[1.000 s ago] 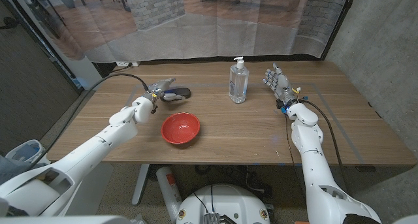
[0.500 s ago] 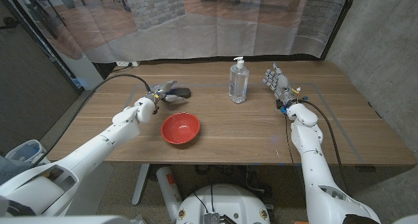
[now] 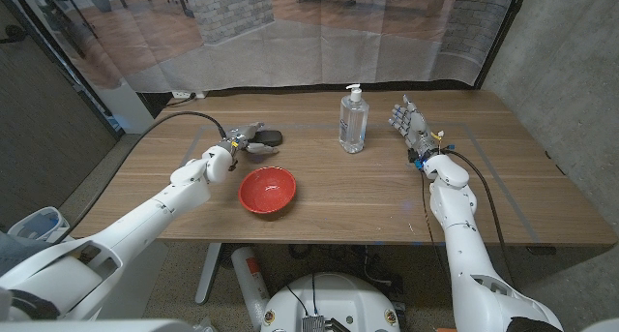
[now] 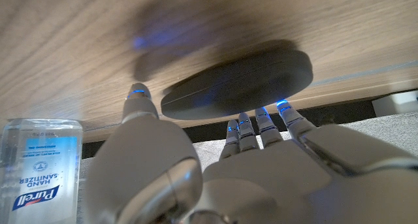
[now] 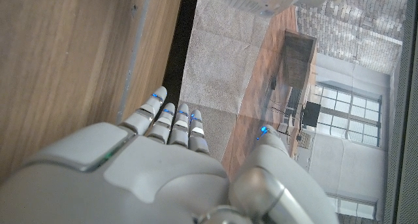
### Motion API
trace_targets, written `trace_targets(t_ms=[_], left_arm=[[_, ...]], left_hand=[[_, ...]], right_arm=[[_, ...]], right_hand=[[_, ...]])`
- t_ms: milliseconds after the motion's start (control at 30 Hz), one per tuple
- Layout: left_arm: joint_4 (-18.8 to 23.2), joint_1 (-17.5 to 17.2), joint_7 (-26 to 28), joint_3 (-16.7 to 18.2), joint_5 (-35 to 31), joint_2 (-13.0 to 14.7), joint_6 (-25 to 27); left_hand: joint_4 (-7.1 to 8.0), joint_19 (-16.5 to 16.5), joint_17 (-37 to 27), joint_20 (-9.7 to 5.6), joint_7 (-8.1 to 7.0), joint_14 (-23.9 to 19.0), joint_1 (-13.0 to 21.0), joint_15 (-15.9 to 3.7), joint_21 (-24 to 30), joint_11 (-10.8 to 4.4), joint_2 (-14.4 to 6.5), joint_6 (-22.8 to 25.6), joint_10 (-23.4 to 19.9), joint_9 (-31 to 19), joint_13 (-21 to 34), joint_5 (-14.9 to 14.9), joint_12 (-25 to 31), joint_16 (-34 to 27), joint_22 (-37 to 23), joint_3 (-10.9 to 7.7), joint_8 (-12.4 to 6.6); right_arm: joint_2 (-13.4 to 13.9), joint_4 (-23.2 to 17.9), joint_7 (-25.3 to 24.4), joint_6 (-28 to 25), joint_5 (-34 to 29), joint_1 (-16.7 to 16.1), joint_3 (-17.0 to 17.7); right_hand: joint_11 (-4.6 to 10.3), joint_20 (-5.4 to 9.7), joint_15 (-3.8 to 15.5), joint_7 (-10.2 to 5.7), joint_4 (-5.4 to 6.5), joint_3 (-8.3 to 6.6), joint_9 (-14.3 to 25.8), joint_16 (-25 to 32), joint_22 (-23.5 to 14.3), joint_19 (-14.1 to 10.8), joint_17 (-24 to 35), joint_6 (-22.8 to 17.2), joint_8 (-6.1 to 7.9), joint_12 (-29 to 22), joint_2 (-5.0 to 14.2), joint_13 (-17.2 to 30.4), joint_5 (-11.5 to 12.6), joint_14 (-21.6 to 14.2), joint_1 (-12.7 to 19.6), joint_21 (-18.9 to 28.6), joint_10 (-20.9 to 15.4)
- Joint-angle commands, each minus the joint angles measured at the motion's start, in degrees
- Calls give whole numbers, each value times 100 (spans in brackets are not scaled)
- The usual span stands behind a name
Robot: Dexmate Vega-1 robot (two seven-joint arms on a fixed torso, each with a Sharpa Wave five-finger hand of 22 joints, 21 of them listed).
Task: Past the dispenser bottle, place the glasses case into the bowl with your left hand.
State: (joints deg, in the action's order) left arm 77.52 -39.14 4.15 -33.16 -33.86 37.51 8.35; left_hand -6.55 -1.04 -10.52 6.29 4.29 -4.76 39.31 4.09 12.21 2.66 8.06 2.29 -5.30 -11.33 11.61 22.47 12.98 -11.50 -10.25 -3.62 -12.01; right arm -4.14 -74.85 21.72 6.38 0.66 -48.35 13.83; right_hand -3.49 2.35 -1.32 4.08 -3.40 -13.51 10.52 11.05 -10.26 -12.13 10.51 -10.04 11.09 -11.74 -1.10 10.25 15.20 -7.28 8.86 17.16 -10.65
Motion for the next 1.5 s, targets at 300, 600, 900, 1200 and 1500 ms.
trace_targets(t_ms=[300, 600, 900, 1200, 1500], left_arm=[[-52, -35, 75, -52, 31, -7, 52], [62, -64, -36, -60, 25, 4, 193], [39, -17, -92, -131, -27, -84, 360], [67, 0, -133, -134, -3, -100, 418], [85, -49, -66, -56, 126, -125, 393]], left_hand=[[-27, -429, -37, 354, -15, -190, 173, -200, 124, -156, -68, 187, -228, -31, 26, 61, 68, -68, -19, 68, -83], [-82, -1186, -35, 554, -74, -525, 517, -359, 307, -267, -271, 451, -537, -35, 36, 82, 127, -122, -29, 15, -144], [-158, -1997, -35, 564, -163, -1038, 1047, -529, 475, -430, -576, 796, -1002, -45, 42, 15, 212, -209, -24, -153, -218], [-252, -2767, -34, 541, -197, -1540, 1773, -626, 600, -567, -923, 1213, -1414, -64, 55, -231, 245, -237, -6, -435, -304], [-290, -3304, -53, 411, -148, -1865, 2339, -659, 687, -602, -1185, 1442, -1618, -87, 74, -523, 236, -252, 5, -695, -343]], right_arm=[[-22, 12, 5, -7, -40, -15, -15], [-32, -5, 8, -14, -24, -39, -7], [-35, 76, 29, 15, 4, -33, 17], [-39, 101, 56, 40, 16, -30, 26], [-30, 118, 89, 34, 11, -7, 17]], right_hand=[[-27, 42, -14, 0, -22, -8, 23, 3, -25, -72, 34, -30, 16, -8, 34, 15, -33, -51, 4, -35, -41], [-17, 45, -11, -5, -24, -4, 23, 5, -26, -79, 35, -30, 15, -5, 38, 15, -36, -59, 4, -48, -36], [-20, 45, -19, -9, -27, -1, 23, 6, -26, -88, 36, -29, 14, -5, 46, 15, -39, -68, 7, -60, -36], [-22, 42, -20, -5, -32, 3, 24, 5, -27, -97, 36, -35, 16, -5, 51, 16, -43, -71, 10, -76, -38], [-25, 44, -25, -4, -35, 8, 24, 7, -28, -107, 37, -33, 14, -3, 54, 16, -47, -82, 11, -90, -32]])
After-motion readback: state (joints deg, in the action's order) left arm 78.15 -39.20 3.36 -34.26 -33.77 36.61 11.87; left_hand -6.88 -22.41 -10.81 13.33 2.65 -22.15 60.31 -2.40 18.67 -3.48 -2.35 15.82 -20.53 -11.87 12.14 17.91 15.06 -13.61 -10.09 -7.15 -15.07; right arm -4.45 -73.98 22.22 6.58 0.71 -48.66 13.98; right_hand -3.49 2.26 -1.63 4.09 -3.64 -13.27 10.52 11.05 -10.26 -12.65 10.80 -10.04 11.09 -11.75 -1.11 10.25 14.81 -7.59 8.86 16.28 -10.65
